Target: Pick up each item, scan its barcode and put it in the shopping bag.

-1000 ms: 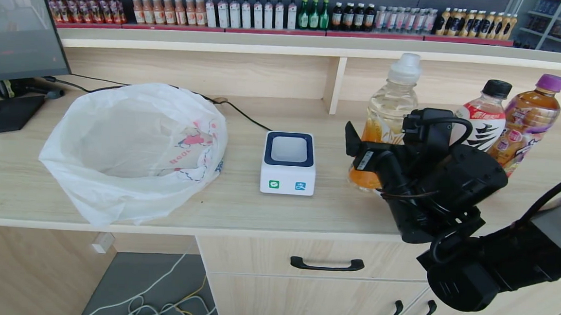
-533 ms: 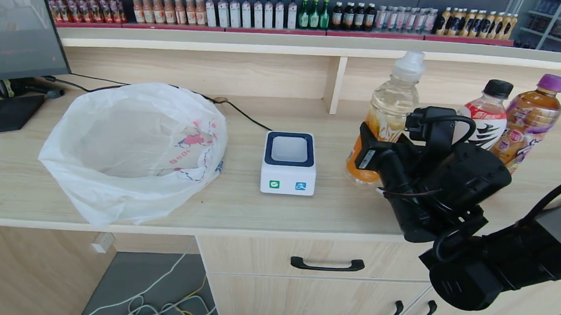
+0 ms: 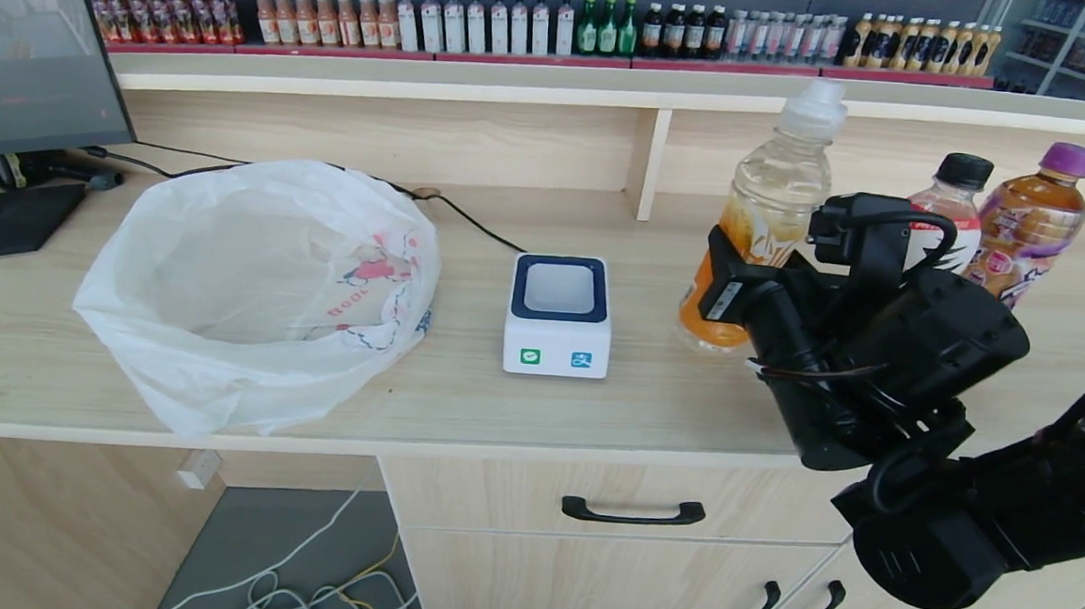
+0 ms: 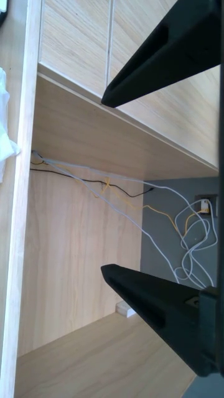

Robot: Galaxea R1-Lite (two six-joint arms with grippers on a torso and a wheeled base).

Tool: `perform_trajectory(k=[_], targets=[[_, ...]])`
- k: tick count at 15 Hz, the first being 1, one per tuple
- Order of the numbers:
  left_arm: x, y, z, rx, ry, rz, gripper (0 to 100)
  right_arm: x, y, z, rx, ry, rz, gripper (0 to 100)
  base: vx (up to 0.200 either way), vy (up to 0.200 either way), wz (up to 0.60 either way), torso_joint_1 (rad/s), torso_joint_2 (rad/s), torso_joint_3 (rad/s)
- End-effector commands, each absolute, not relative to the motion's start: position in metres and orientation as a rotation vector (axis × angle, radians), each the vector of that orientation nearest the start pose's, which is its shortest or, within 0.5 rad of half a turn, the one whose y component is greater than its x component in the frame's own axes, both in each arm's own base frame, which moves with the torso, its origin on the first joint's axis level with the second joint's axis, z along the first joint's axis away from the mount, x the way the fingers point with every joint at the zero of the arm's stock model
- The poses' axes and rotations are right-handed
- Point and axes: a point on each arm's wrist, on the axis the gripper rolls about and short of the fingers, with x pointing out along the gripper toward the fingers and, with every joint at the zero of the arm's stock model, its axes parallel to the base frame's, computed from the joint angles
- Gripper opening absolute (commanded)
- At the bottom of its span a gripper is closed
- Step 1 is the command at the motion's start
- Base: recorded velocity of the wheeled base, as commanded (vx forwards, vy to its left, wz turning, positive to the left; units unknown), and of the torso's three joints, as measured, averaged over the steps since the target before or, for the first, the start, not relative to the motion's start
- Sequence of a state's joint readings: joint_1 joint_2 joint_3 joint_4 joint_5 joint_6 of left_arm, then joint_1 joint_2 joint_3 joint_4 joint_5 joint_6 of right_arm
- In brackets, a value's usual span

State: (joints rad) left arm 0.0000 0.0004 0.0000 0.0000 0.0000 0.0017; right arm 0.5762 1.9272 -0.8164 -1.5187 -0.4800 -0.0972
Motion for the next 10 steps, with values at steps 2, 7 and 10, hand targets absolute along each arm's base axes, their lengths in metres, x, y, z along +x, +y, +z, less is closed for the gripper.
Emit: perform_trajectory(k=[2,7,10], targets=[[-0.023,0.000,0.075,0.002,0.000,0.000,100,0.274,0.171,0.212,0.129,-0.383,0.092,0,0.000,0.000,0.00,0.000,0.00,0.000],[-0.023,0.000,0.075,0.002,0.000,0.000,100,0.216,0.180,0.209,0.146,-0.337,0.233,0,0.000,0.000,0.00,0.000,0.00,0.000],[-0.023,0.000,0.075,0.002,0.000,0.000,100,0.199,0.179,0.207,0.142,-0.318,0.275,0,0.000,0.000,0.00,0.000,0.00,0.000]])
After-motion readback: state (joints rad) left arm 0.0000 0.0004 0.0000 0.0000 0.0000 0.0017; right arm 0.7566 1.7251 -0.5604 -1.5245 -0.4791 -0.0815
